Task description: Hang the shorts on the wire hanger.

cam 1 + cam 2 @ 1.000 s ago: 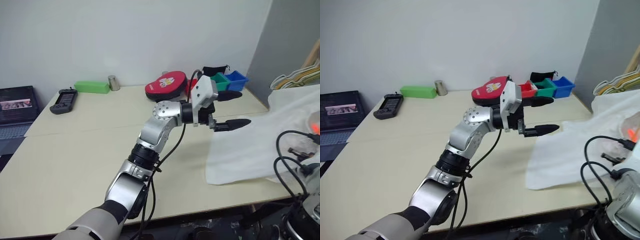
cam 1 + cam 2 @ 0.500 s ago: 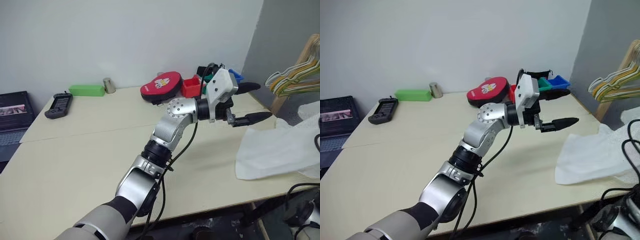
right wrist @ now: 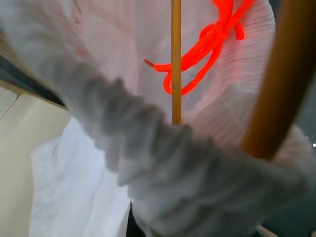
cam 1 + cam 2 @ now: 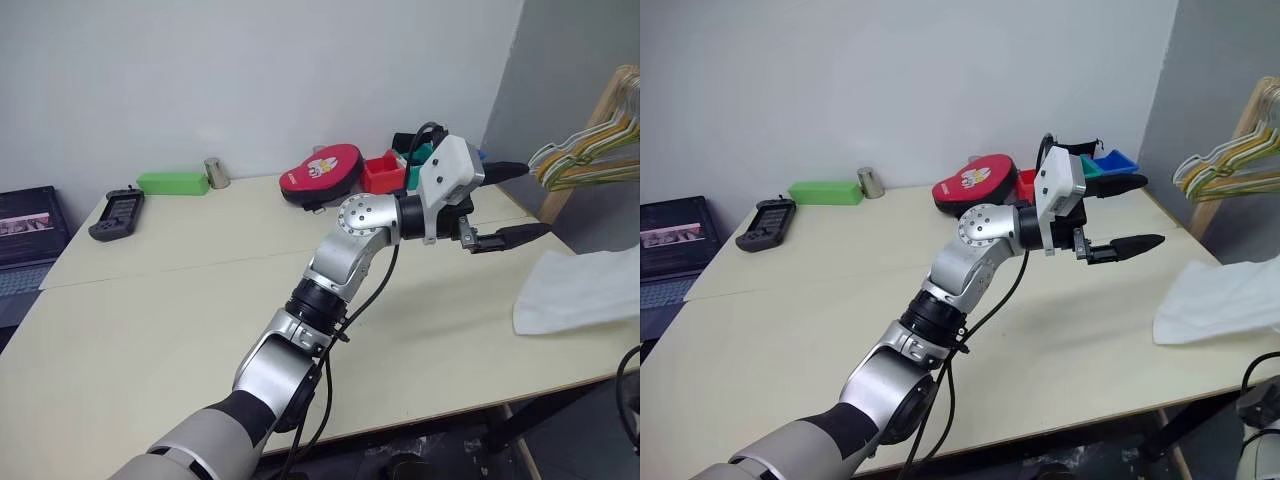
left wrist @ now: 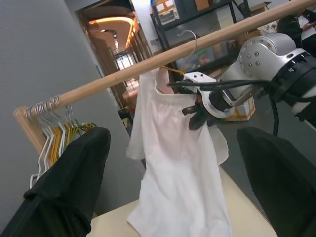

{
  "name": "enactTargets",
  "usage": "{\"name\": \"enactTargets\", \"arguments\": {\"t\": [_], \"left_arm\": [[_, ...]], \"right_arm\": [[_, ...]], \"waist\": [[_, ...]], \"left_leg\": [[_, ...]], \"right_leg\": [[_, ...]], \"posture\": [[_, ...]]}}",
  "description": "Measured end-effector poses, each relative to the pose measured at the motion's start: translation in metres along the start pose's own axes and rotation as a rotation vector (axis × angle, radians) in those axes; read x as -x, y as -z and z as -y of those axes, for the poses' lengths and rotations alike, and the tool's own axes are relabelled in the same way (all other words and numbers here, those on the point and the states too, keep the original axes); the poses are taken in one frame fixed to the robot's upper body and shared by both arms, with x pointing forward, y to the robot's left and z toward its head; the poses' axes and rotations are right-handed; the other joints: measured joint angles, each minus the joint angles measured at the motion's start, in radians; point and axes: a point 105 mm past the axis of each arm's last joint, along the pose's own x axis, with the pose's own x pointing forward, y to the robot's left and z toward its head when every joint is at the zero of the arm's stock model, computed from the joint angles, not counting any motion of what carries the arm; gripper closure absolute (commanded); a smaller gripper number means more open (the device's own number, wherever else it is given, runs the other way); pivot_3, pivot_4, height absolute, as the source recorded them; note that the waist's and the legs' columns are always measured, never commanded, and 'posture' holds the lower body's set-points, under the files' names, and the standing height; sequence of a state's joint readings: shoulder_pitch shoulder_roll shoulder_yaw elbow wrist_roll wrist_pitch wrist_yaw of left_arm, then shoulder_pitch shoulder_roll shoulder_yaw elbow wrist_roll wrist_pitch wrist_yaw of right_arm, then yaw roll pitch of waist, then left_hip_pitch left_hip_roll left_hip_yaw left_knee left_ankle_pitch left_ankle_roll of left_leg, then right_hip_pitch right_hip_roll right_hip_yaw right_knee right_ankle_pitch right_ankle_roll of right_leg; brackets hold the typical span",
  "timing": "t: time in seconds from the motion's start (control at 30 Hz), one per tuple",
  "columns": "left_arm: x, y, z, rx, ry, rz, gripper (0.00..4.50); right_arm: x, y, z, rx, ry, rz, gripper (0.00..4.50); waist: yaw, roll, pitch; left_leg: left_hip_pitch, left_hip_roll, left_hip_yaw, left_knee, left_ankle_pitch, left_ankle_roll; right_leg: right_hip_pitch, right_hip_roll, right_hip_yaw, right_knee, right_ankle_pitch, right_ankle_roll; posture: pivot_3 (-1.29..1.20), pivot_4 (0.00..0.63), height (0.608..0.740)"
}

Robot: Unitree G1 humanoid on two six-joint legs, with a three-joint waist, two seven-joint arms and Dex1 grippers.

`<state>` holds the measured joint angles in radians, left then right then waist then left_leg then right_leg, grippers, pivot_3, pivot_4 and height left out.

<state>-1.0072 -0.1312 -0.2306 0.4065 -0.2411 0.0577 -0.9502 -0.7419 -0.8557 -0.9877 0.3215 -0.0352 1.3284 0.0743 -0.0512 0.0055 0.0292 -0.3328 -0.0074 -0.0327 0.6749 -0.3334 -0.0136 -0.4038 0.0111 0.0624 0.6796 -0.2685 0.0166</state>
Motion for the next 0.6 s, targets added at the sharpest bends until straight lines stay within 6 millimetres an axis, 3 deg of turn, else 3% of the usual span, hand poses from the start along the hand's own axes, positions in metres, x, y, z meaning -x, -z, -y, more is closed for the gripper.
{"name": "enactTargets", "arguments": {"t": [0.17, 0.47, 0.53, 0.6], "left_arm": [[0.0, 0.0, 0.0, -0.001, -0.001, 0.001, 0.14], [-0.001, 0.0, 0.0, -0.011, -0.001, -0.004, 0.14], [-0.001, 0.0, 0.0, -0.014, -0.001, -0.006, 0.13], [-0.001, 0.0, 0.0, -0.017, -0.003, -0.007, 0.13]], "right_arm": [[-0.009, 0.008, 0.01, -0.055, 0.008, -0.063, 4.5], [-0.013, 0.003, 0.014, -0.107, -0.003, -0.059, 4.5], [-0.014, 0.003, 0.015, -0.106, 0.0, -0.056, 3.96], [-0.015, 0.002, 0.017, -0.098, 0.008, -0.046, 3.72]], "waist": [[-0.003, 0.0, 0.0], [-0.004, -0.001, 0.0], [-0.004, -0.001, 0.0], [-0.004, -0.001, 0.0]], "left_leg": [[0.003, 0.0, 0.01, 0.0, -0.002, 0.004], [0.003, 0.0, 0.011, 0.0, -0.003, 0.005], [0.003, 0.0, 0.011, 0.0, -0.003, 0.005], [0.003, 0.0, 0.011, 0.0, -0.003, 0.005]], "right_leg": [[0.0, 0.0, 0.009, 0.0, -0.002, 0.003], [0.0, 0.001, 0.011, -0.001, -0.002, 0.005], [0.0, 0.001, 0.011, -0.001, -0.002, 0.005], [0.0, 0.001, 0.011, -0.001, -0.002, 0.005]], "posture": [[-0.05, 0.0, 0.74], [-0.04, 0.0, 0.74], [-0.04, 0.0, 0.74], [-0.04, 0.0, 0.74]]}}
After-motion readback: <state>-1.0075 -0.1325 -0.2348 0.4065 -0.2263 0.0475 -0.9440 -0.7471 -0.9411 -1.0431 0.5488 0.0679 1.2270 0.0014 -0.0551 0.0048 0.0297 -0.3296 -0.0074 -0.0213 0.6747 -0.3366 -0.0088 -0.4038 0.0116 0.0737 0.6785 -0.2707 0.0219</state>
